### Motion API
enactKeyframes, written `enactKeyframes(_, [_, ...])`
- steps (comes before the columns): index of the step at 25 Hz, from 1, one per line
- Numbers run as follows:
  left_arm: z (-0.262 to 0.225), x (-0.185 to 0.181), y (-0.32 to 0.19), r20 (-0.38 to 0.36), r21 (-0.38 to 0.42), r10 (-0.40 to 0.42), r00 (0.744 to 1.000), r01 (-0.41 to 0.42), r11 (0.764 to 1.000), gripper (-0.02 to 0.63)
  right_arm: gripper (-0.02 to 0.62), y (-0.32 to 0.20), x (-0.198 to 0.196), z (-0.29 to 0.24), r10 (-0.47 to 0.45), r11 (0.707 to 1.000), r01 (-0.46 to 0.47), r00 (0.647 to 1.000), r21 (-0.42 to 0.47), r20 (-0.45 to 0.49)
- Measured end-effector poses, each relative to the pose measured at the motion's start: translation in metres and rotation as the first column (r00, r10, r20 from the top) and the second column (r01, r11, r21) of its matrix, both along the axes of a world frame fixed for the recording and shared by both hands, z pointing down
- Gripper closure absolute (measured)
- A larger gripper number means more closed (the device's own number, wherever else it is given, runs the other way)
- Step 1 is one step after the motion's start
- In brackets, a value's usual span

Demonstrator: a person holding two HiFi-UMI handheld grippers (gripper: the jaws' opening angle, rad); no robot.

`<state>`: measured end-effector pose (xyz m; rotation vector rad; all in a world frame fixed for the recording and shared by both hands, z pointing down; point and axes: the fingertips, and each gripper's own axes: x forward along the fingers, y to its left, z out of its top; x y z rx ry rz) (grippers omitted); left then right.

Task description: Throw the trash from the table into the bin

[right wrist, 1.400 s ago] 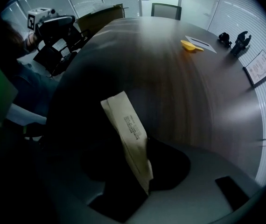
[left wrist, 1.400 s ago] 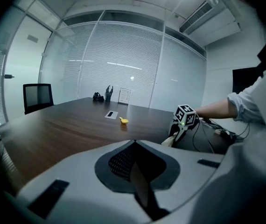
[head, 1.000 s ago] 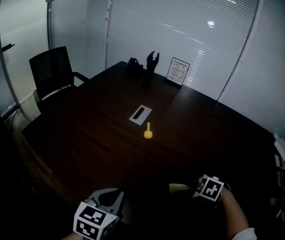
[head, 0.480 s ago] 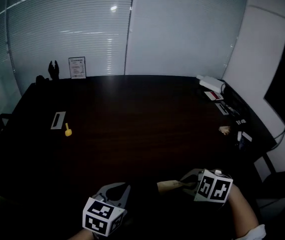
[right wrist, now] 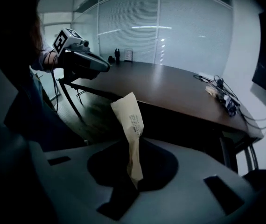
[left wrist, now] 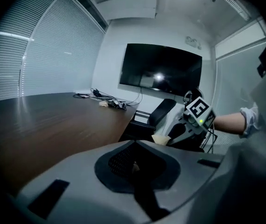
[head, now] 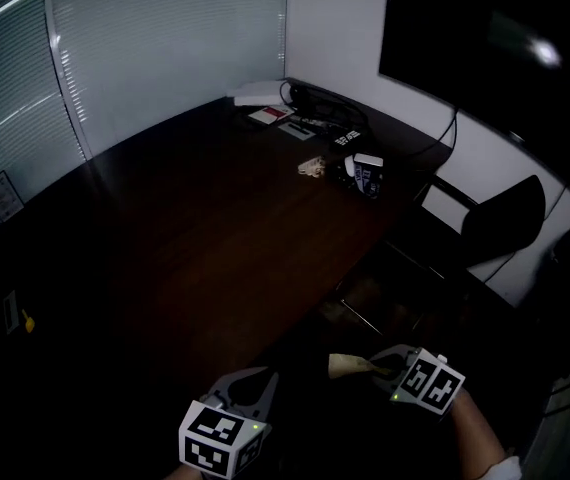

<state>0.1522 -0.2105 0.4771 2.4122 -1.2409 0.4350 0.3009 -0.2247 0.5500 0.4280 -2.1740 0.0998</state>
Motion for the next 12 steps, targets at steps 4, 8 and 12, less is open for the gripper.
enactKeyframes(4, [0.036, 0.046, -0.001, 0.015, -0.048, 0.091, 0.996, -0.091, 0.995, 0.607, 0.554, -0.002, 0.021, 0.076, 0.126, 0.992, -0.124, 0.988, -0.028, 0.090])
enactKeyframes(8, [0.079, 0.079, -0.009, 0.029, -0.064, 0.138, 0.990, -0.136, 0.989, 0.607, 0.552, -0.007, 0.025, 0.161, 0.170, 0.985, -0.164, 0.979, -0.059, 0.112])
enactKeyframes(12, [0.125, 0.107, -0.026, 0.018, -0.055, 0.164, 0.986, -0.162, 0.985, 0.607, 0.552, -0.014, 0.023, 0.260, 0.213, 0.972, -0.204, 0.974, -0.115, 0.071])
